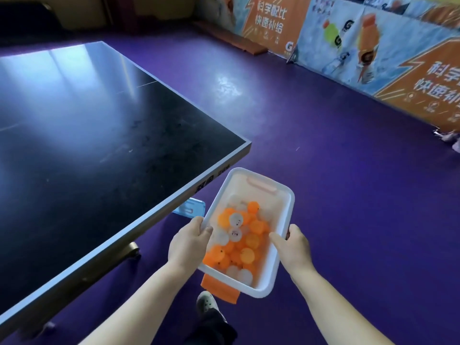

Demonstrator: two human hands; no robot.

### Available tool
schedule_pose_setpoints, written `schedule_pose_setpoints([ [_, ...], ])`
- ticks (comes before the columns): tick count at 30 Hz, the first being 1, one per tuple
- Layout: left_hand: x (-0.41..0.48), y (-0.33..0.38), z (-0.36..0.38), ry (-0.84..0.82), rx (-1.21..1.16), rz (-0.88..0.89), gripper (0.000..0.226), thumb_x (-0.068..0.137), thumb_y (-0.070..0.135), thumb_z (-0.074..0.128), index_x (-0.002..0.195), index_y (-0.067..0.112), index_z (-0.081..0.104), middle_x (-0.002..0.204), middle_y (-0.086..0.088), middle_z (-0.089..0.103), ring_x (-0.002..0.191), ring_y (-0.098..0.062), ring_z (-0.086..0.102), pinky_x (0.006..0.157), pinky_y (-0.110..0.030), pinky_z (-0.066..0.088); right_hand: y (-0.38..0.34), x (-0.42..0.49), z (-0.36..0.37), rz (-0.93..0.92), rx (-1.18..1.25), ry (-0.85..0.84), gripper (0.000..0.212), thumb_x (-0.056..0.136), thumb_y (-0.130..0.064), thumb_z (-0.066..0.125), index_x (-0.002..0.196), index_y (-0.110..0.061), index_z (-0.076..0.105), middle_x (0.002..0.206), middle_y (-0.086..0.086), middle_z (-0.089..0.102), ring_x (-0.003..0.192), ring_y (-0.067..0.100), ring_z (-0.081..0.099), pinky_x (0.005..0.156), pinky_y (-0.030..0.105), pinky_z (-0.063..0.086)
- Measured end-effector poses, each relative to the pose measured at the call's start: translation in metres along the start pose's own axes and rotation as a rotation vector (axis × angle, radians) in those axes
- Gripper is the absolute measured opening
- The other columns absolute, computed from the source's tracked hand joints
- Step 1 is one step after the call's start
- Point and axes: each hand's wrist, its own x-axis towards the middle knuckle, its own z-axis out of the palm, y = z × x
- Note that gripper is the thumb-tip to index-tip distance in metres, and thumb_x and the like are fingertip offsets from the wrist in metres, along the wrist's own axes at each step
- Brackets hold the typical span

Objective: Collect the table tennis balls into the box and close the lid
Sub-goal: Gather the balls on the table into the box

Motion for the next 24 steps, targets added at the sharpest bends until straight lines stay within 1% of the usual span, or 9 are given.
schedule_pose_setpoints([
  [2, 0.032, 0.014, 0.008, -0.002, -0.019, 0.006, 0.02, 0.094, 0.034, 0.047, 0.083, 0.018, 0.054, 0.07, -0.006, 0.061, 0.061, -0.018, 0.053, 0.055, -0.036, 0.04, -0.009, 0.031, -0.003, 0.001, 0.002, -0.004, 0.021, 0.081, -0.023, 0.063, 0.074, -0.012, 0.046, 0.07, 0.001, 0.052, 0.059, 0.014, 0.047, 0.051, 0.028, 0.04],
  [4, 0.066, 0.032, 0.014, -0.006, -0.029, 0.026, 0.019, 0.095, 0.033, 0.047, 0.08, 0.023, 0.052, 0.068, 0.0, 0.058, 0.06, -0.015, 0.052, 0.053, -0.031, 0.037, -0.024, 0.065, -0.006, -0.004, -0.002, -0.003, 0.021, 0.081, -0.024, 0.063, 0.076, -0.011, 0.047, 0.072, 0.002, 0.053, 0.061, 0.015, 0.048, 0.053, 0.03, 0.041],
  [6, 0.1, 0.051, 0.014, 0.0, -0.046, 0.029, 0.015, 0.095, 0.032, 0.046, 0.085, 0.024, 0.053, 0.069, 0.002, 0.058, 0.062, -0.014, 0.053, 0.052, -0.028, 0.036, -0.045, 0.1, -0.01, -0.015, -0.023, -0.006, 0.022, 0.081, -0.024, 0.063, 0.077, -0.01, 0.047, 0.074, 0.003, 0.053, 0.063, 0.016, 0.048, 0.055, 0.032, 0.042],
  [10, 0.16, 0.078, 0.003, 0.011, -0.057, 0.002, 0.013, 0.095, 0.033, 0.045, 0.088, 0.025, 0.054, 0.074, -0.001, 0.061, 0.067, -0.018, 0.057, 0.058, -0.036, 0.044, -0.091, 0.159, -0.012, -0.065, -0.049, -0.042, 0.021, 0.082, -0.026, 0.063, 0.08, -0.01, 0.049, 0.074, 0.003, 0.054, 0.064, 0.016, 0.05, 0.055, 0.032, 0.042],
  [13, 0.193, 0.088, -0.011, 0.065, -0.06, -0.026, 0.013, 0.094, 0.032, 0.046, 0.088, 0.025, 0.054, 0.076, -0.001, 0.061, 0.068, -0.018, 0.057, 0.06, -0.036, 0.046, -0.121, 0.196, -0.001, -0.107, -0.052, -0.093, 0.021, 0.083, -0.027, 0.063, 0.078, -0.012, 0.05, 0.075, 0.004, 0.056, 0.065, 0.016, 0.051, 0.055, 0.031, 0.044],
  [16, 0.214, 0.084, -0.026, 0.125, -0.117, -0.092, 0.01, 0.094, 0.033, 0.046, 0.09, 0.028, 0.055, 0.079, 0.0, 0.065, 0.072, -0.02, 0.062, 0.065, -0.042, 0.052, -0.147, 0.228, 0.023, -0.141, -0.074, -0.187, 0.02, 0.083, -0.028, 0.063, 0.082, -0.01, 0.053, 0.076, 0.005, 0.059, 0.065, 0.017, 0.055, 0.055, 0.03, 0.046],
  [19, 0.228, 0.072, -0.043, 0.207, -0.186, -0.187, 0.01, 0.092, 0.035, 0.047, 0.091, 0.033, 0.056, 0.083, 0.0, 0.068, 0.077, -0.02, 0.064, 0.07, -0.046, 0.055, -0.176, 0.26, 0.056, -0.191, -0.125, -0.293, 0.028, 0.081, -0.028, 0.063, 0.085, -0.002, 0.054, 0.073, 0.005, 0.057, 0.064, 0.017, 0.052, 0.056, 0.033, 0.043],
  [24, 0.234, 0.057, -0.062, 0.453, -0.316, -0.362, 0.012, 0.092, 0.033, 0.045, 0.089, 0.035, 0.057, 0.083, 0.001, 0.069, 0.076, -0.018, 0.066, 0.072, -0.047, 0.055, -0.222, 0.304, 0.12, -0.357, -0.209, -0.578, 0.029, 0.08, -0.031, 0.064, 0.088, -0.004, 0.056, 0.081, 0.015, 0.064, 0.067, 0.023, 0.058, 0.06, 0.039, 0.051],
])
